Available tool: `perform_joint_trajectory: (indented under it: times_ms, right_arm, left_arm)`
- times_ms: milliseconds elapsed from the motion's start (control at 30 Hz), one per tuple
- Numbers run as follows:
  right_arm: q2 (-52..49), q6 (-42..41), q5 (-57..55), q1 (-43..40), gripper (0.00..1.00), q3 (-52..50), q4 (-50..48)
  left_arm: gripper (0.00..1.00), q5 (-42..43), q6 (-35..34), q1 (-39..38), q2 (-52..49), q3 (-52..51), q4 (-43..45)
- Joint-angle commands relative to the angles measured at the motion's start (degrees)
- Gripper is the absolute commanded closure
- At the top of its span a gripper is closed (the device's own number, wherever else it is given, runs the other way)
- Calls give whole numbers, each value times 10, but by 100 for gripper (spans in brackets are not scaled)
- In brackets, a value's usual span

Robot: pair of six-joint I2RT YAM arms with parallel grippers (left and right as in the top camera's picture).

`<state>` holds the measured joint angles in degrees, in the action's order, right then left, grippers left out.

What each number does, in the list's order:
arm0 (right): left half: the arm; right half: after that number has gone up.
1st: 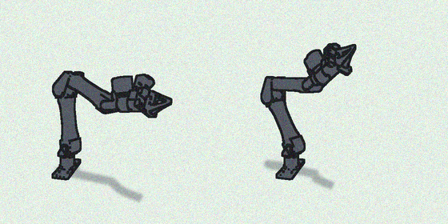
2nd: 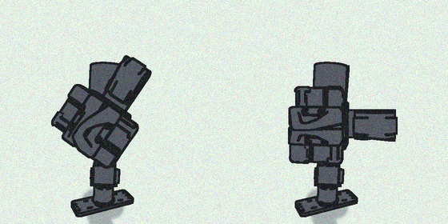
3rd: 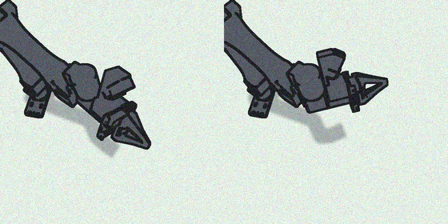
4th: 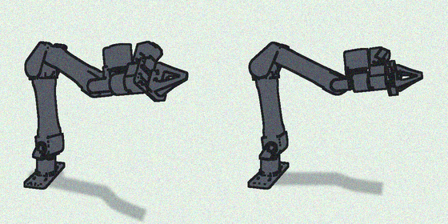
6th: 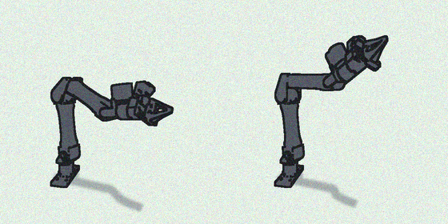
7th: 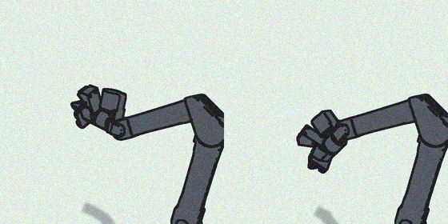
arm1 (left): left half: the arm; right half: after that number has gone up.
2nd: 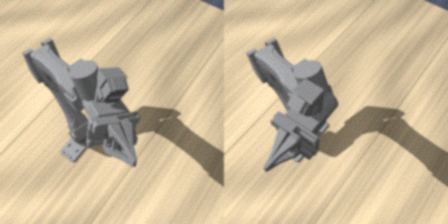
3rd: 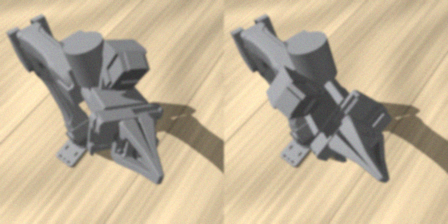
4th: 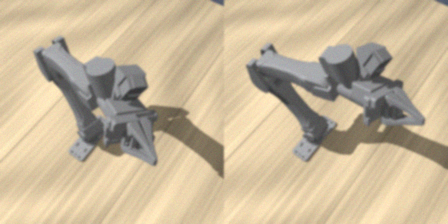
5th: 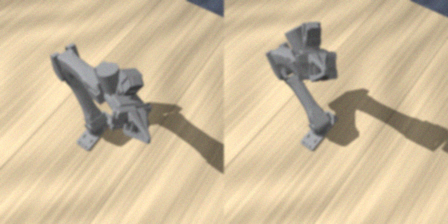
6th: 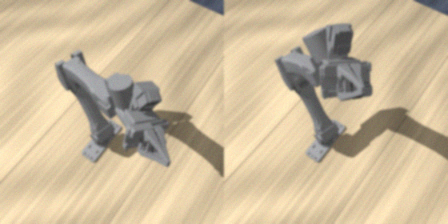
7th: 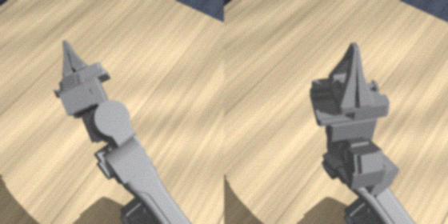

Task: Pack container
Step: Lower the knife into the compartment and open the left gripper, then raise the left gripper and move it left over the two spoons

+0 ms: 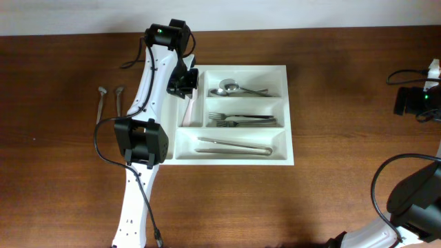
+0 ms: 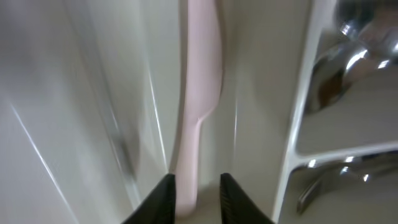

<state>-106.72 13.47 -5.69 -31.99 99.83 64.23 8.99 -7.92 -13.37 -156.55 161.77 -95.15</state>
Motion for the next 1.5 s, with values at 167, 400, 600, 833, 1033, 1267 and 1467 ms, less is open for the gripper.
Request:
perform_joint_trajectory:
  times_ms: [167, 400, 600, 833, 1033, 1267, 1467]
  right_arm:
    - [1, -3, -3, 1, 1, -1, 0]
    - [1, -3, -3, 1, 1, -1, 0]
    - [1, -3, -3, 1, 1, -1, 0]
    - [1, -3, -3, 1, 1, -1, 0]
    - [1, -3, -3, 1, 1, -1, 0]
    - [1, -3, -3, 1, 1, -1, 0]
    - [1, -3, -3, 1, 1, -1, 0]
  left_arm:
    - [57, -1, 7, 25, -4, 0, 52]
    - [56, 8, 30, 55, -4, 48, 62]
    - [44, 4, 87, 69, 15, 180, 56]
    - [7, -22, 203, 92, 73, 180, 29]
    - [1, -58, 209, 137, 79, 180, -13]
    - [1, -59, 184, 201, 79, 178, -16]
    - [1, -36, 148, 246, 79, 178, -16]
